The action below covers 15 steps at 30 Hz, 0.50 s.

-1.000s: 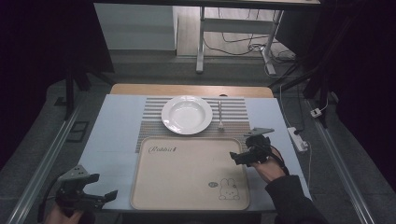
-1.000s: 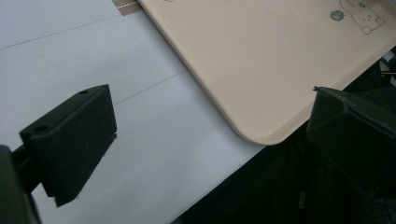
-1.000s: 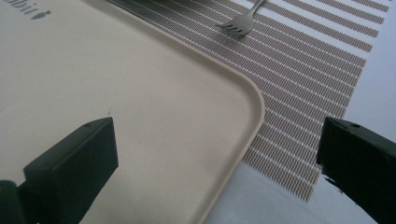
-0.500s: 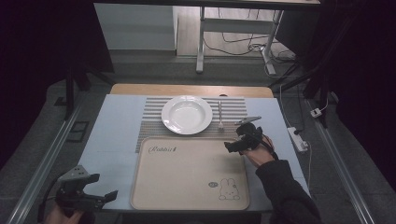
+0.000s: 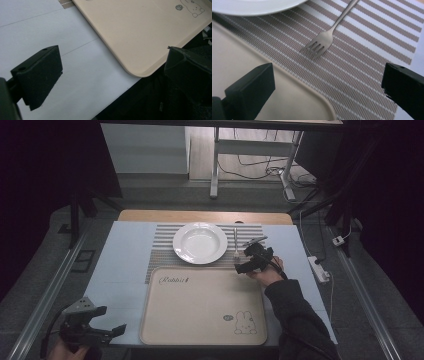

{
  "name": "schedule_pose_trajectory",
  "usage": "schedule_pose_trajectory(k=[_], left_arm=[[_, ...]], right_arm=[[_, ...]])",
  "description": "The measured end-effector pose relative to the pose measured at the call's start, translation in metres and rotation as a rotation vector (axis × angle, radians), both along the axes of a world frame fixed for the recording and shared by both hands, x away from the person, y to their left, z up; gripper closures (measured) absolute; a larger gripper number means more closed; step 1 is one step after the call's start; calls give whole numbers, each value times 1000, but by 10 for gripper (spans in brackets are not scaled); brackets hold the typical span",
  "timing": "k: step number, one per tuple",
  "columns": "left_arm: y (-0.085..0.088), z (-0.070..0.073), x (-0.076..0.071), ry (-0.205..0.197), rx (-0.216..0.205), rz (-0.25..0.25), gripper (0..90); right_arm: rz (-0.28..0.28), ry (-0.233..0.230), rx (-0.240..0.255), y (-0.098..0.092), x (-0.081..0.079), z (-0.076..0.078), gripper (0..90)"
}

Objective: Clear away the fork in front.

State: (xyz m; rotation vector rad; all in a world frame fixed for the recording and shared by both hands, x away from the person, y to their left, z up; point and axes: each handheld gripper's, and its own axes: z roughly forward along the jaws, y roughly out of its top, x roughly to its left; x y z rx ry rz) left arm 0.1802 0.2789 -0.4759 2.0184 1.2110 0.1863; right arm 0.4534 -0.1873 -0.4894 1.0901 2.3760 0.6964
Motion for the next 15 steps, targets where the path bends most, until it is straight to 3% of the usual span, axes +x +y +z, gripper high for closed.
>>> schedule_pose_trajectory(k=[7, 11, 15], left_arm=[[0, 0, 0, 0, 3, -4, 18], [-1, 0, 0, 1, 5, -6, 19], [-1, 0, 0, 2, 5, -7, 19]], right_arm=[[26, -30, -58, 10, 9, -4, 2], [61, -63, -126, 16, 14, -10, 123], [99, -64, -142, 21, 14, -12, 299]])
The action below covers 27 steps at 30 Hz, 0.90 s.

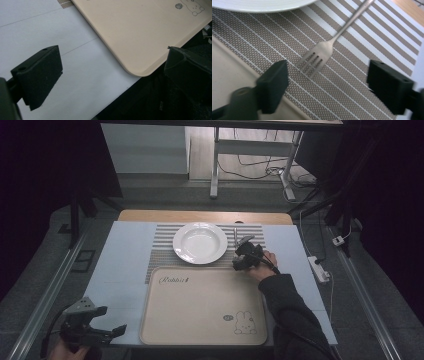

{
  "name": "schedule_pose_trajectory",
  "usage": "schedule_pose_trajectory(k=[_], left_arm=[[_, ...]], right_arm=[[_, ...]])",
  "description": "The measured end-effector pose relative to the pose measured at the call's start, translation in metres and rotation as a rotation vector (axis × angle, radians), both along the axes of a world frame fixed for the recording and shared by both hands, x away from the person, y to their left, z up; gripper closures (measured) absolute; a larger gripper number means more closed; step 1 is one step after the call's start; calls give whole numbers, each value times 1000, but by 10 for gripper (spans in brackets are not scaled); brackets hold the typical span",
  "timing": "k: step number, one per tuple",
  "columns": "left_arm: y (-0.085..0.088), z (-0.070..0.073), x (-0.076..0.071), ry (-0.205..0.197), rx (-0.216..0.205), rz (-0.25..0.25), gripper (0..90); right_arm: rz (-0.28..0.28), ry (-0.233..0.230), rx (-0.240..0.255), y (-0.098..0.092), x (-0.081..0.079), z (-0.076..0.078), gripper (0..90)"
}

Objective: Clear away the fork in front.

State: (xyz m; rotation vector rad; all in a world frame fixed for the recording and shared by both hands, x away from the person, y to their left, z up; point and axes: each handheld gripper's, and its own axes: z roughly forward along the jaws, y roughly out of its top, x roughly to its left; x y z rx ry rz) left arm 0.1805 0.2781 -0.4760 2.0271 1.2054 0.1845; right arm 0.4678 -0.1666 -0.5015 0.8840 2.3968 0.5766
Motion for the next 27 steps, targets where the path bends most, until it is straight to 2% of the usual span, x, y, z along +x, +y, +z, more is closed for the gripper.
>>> schedule_pose_trajectory(k=[1, 5, 11, 15, 16, 18, 20, 22, 24, 27], left_arm=[[0, 0, 0, 0, 1, 0, 19], [0, 0, 0, 0, 3, -2, 19], [-1, 0, 0, 1, 7, -6, 20], [-1, 0, 0, 1, 7, -8, 21], [-1, 0, 0, 1, 8, -9, 21], [-1, 0, 0, 0, 10, -9, 22], [-2, 0, 0, 0, 12, -10, 22], [-2, 0, 0, -1, 15, -12, 22], [-2, 0, 0, -2, 15, -12, 22], [-2, 0, 0, -4, 15, -12, 21]], right_arm=[[16, 13, -2, 2, 0, 0, 334], [50, 11, -27, 9, -1, -2, 472], [97, 6, -100, 18, -1, -7, 653], [106, -17, -128, 19, -3, -7, 722], [120, -57, -163, 21, -6, -7, 784], [119, -63, -180, 21, -7, -6, 862], [102, -52, -172, 21, -7, -5, 869], [89, -82, -203, 19, -7, -4, 891], [79, -86, -182, 16, -8, 0, 895], [65, -77, -112, 10, -9, 7, 895]])
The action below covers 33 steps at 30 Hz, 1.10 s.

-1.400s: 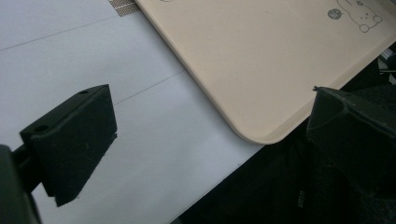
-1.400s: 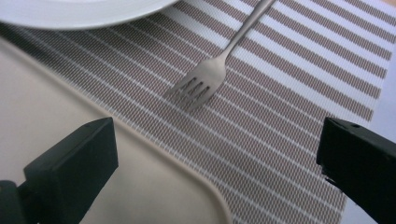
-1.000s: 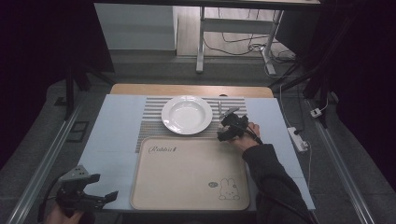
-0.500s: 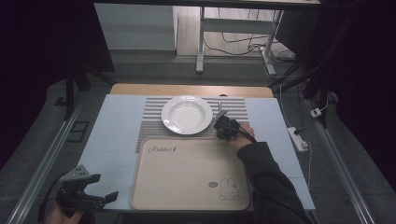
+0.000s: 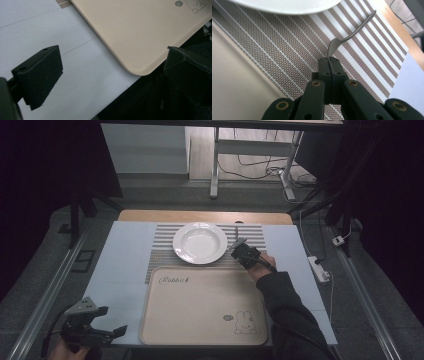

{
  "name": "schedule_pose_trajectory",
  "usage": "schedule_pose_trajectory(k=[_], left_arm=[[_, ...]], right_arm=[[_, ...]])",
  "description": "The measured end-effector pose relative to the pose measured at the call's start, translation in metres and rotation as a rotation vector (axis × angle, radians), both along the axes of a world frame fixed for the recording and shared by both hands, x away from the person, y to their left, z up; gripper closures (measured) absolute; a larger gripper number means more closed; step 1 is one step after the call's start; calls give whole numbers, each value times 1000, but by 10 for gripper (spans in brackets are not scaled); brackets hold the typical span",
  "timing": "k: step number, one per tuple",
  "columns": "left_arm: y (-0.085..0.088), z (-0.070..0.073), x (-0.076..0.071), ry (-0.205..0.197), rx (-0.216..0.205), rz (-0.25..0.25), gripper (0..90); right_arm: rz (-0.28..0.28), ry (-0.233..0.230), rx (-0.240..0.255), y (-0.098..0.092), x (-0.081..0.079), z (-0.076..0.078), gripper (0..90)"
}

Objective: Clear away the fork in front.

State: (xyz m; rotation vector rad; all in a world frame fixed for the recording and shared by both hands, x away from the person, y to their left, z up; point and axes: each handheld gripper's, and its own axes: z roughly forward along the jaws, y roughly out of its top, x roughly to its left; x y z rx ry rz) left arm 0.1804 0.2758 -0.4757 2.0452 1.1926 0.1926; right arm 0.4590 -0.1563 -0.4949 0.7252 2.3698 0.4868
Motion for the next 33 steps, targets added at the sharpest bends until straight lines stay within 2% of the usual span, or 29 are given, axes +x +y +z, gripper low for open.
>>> schedule_pose_trajectory(k=[5, 9, 11, 12, 15, 19, 20, 23, 25, 28, 33], left_arm=[[0, 1, -1, -7, 0, 6, 3], [0, 1, -1, -8, 3, 3, 2], [0, 1, -1, -9, 4, 0, 2], [-1, 1, -1, -9, 6, -1, 2], [-1, 1, 0, -6, 8, -5, 2], [-2, 1, -1, -8, 8, -9, 2], [-2, 1, -1, -9, 7, -11, 0], [-1, 1, -1, -8, -7, -17, 0], [0, 2, 0, -8, -37, -28, 0], [0, 2, 0, -17, -56, -40, 0], [-2, 3, 2, -18, -69, -67, 0]], right_arm=[[3, -2, 55, -9, -7, 10, 895], [19, 18, 108, -18, -17, 20, 895], [19, 23, 118, -19, -20, 22, 895], [22, 27, 146, -24, -26, 26, 895], [26, 40, 185, -30, -34, 32, 895], [39, 42, 215, -36, -45, 37, 894], [49, 46, 234, -41, -55, 41, 895], [61, 45, 258, -47, -66, 46, 895], [66, 49, 284, -51, -75, 49, 895], [76, 60, 316, -56, -87, 52, 894], [97, 78, 364, -62, -102, 56, 895]])
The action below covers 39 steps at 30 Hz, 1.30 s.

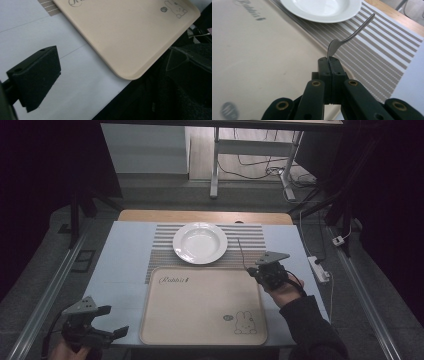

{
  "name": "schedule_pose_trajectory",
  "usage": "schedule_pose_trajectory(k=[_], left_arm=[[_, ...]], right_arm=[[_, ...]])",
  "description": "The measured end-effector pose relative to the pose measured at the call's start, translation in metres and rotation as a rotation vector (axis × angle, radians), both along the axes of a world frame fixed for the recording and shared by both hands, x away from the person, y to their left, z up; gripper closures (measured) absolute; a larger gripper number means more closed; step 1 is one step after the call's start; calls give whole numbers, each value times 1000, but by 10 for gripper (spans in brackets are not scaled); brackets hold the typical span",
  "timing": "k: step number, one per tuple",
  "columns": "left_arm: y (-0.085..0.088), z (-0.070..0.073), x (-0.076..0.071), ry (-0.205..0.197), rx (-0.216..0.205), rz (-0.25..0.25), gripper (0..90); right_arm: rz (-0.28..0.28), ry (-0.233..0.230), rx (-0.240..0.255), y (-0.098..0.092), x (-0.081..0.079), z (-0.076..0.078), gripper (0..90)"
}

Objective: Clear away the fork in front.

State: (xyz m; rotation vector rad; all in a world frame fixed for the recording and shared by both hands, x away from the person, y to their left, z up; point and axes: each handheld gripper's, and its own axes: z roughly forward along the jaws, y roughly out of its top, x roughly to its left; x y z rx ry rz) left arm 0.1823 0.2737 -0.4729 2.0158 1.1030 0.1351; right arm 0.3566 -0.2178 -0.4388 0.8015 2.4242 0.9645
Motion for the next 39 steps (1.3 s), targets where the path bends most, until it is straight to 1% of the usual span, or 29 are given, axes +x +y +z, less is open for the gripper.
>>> schedule_pose_trajectory(k=[1, 3, 4, 5, 6, 7, 8, 10, 11, 12, 14, 15, 16, 18, 20, 21, 22, 23, 25, 27, 28, 29, 32, 34, 35, 38, 39], left_arm=[[-1, 0, 1, -1, -4, -7, 0], [-2, 1, 2, -8, -10, -22, 0], [-2, 1, 2, -8, -10, -22, 0], [-3, 1, 2, -15, -11, -28, 0], [-5, 2, 3, -19, -11, -31, 0], [-5, 2, 3, -19, -11, -31, 0], [-6, 2, 4, -20, -8, -32, 0], [-7, 2, 5, -22, -6, -37, 0], [-8, 3, 6, -21, -11, -42, 0], [-9, 3, 7, -17, -17, -46, 0], [-11, 4, 11, -11, -34, -62, 0], [-11, 4, 11, -11, -34, -62, 0], [-13, 4, 13, -10, -35, -70, 0], [-16, 4, 15, -11, -24, -83, 0], [-19, 4, 18, -15, -16, -96, 0], [-21, 4, 20, -17, -10, -104, 0], [-22, 4, 21, -22, -6, -112, 0], [-25, 4, 25, -24, 7, -124, 0], [-27, 4, 27, -24, 10, -129, 0], [-30, 5, 31, -34, 12, -145, 0], [-31, 5, 33, -33, 15, -152, 0], [-33, 5, 35, -34, 16, -157, 0], [-37, 5, 42, -37, 11, -178, 0], [-41, 5, 47, -30, -10, -201, 0], [-43, 6, 50, -25, -11, -212, 0], [-49, 6, 56, -30, -1, -233, 0], [-53, 6, 59, -37, 15, -243, 0]], right_arm=[[14, 8, 14, -2, -7, 1, 894], [32, 12, 23, -4, -14, 2, 895], [32, 12, 23, -4, -14, 2, 895], [44, 19, 31, -6, -23, 2, 894], [48, 21, 30, -7, -25, 2, 894], [48, 21, 30, -7, -25, 2, 894], [66, 29, 41, -10, -33, 2, 894], [79, 37, 46, -12, -40, 2, 894], [79, 37, 46, -12, -40, 2, 894], [98, 46, 64, -13, -47, 2, 894], [118, 53, 69, -14, -53, 3, 894], [118, 53, 69, -14, -53, 3, 894], [127, 56, 73, -14, -56, 3, 894], [161, 67, 81, -14, -65, 3, 894], [171, 72, 85, -13, -68, 3, 894], [192, 79, 93, -12, -74, 3, 894], [200, 86, 99, -12, -77, 2, 894], [211, 92, 104, -11, -79, 2, 894], [229, 98, 111, -10, -84, 2, 894], [250, 109, 124, -9, -89, 1, 894], [250, 109, 124, -9, -89, 1, 894], [269, 115, 134, -7, -92, 2, 894], [290, 123, 145, -6, -97, 2, 894], [303, 129, 151, -5, -98, 2, 894], [308, 134, 153, -4, -100, 2, 894], [328, 147, 161, 0, -101, 1, 894], [334, 149, 162, 1, -102, 1, 894]])
